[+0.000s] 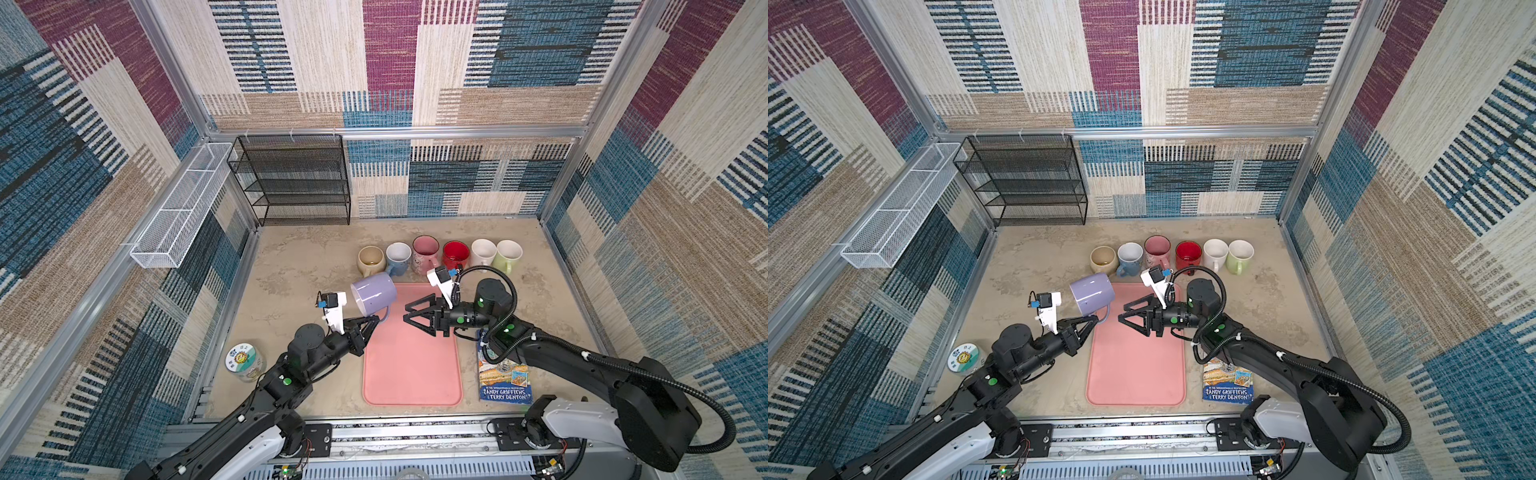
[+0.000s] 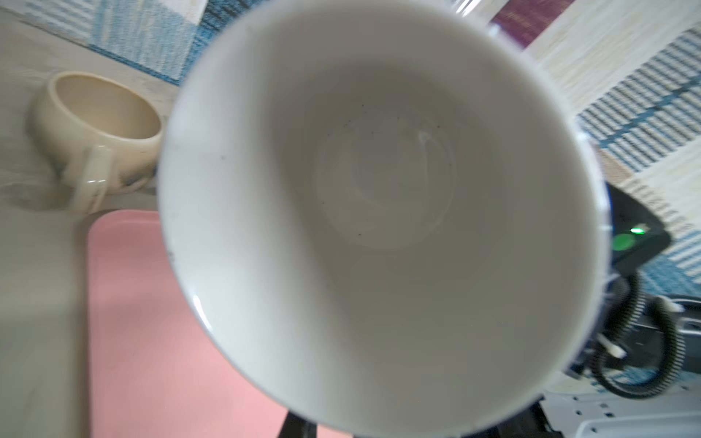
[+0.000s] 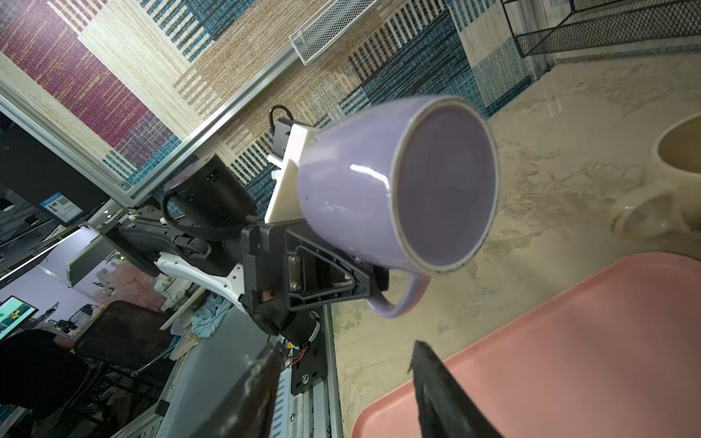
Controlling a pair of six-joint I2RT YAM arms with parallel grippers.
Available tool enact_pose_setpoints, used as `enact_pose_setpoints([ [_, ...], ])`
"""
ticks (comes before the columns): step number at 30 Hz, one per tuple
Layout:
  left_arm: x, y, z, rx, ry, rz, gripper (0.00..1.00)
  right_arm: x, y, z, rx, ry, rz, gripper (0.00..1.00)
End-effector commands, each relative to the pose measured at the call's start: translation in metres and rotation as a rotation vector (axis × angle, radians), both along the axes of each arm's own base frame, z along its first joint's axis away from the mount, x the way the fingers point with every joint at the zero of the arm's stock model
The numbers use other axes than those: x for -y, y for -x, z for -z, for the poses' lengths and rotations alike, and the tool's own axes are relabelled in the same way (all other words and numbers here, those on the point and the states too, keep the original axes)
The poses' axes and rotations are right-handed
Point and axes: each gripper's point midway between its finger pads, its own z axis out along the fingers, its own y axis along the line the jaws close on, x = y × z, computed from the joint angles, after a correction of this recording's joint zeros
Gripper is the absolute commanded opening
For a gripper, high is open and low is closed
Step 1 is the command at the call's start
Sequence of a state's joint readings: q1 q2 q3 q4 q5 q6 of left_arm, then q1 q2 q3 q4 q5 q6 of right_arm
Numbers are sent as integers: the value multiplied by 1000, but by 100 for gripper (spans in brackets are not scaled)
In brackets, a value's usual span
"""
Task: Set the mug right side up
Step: 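Carry the purple mug beside the cream mug with the left gripper while the right releases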
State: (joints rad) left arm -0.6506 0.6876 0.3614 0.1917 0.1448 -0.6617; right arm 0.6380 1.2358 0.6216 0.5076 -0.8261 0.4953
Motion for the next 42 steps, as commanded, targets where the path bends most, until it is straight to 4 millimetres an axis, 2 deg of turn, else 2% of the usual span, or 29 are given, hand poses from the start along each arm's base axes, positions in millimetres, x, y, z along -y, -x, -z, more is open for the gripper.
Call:
enact_pose_setpoints([
  [1, -32, -6, 32, -90, -226, -137, 0, 1, -4, 0, 24, 20, 21, 58],
  [10, -67, -5, 41, -237, -533, -208, 0, 6, -13, 7, 45, 97, 89, 58],
  [16, -76, -16, 40, -331, -679, -186, 0, 15, -23, 16, 48, 155, 173, 58],
  [21, -90, -30, 34, -404, -795, -167, 0, 20, -22, 25, 54, 175, 198, 58],
  [29, -103, -73, 15, -466, -903, -143, 0, 30, -18, 41, 59, 196, 234, 58],
  [36, -111, -118, 17, -525, -1021, -128, 0, 39, -18, 46, 62, 214, 275, 58],
  [42, -127, -153, 27, -577, -1115, -160, 0, 41, -19, 48, 60, 217, 288, 58],
])
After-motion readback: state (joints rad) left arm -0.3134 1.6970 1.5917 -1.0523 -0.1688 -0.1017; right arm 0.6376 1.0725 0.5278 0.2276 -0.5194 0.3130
